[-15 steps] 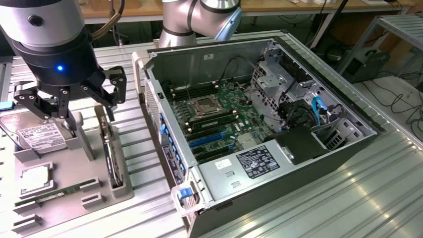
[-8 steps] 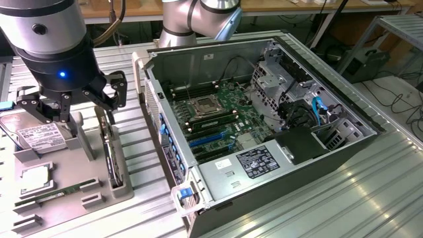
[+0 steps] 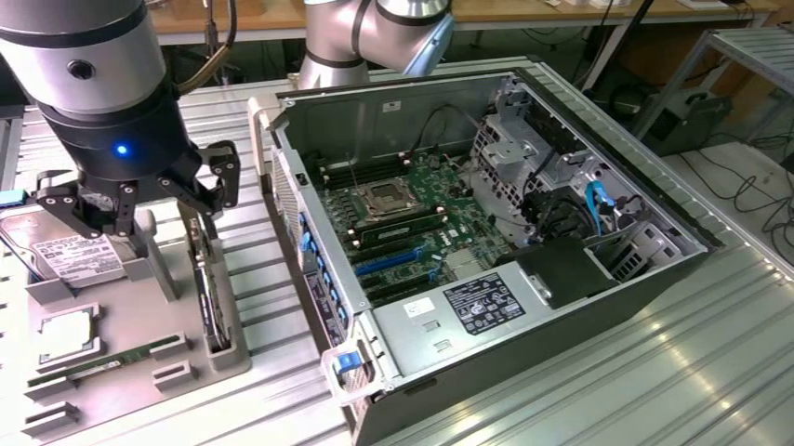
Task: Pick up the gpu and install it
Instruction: 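Pick up the gpu and move the gpu toward the slot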
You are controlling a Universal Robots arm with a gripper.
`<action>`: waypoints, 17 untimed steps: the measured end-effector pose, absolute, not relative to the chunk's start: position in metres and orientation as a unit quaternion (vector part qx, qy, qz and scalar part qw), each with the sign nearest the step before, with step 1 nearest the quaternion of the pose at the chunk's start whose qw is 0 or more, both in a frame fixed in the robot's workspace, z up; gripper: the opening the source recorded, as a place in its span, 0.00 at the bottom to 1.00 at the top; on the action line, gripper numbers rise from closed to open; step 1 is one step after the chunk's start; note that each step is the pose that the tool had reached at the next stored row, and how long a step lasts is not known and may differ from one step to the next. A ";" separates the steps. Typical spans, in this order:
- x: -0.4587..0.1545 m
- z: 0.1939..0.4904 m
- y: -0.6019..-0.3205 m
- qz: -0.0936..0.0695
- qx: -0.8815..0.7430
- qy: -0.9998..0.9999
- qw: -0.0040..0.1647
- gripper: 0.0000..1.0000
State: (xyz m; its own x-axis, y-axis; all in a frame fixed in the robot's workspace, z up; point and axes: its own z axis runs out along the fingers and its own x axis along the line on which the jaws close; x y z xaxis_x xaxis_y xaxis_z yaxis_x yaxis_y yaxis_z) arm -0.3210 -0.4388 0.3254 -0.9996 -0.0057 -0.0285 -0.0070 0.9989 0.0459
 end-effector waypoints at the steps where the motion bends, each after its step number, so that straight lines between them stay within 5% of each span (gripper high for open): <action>1: -0.321 0.324 -0.439 0.023 -0.003 1.000 0.014 0.66; 17: -0.321 0.310 -0.440 0.023 -0.006 1.000 0.014 0.66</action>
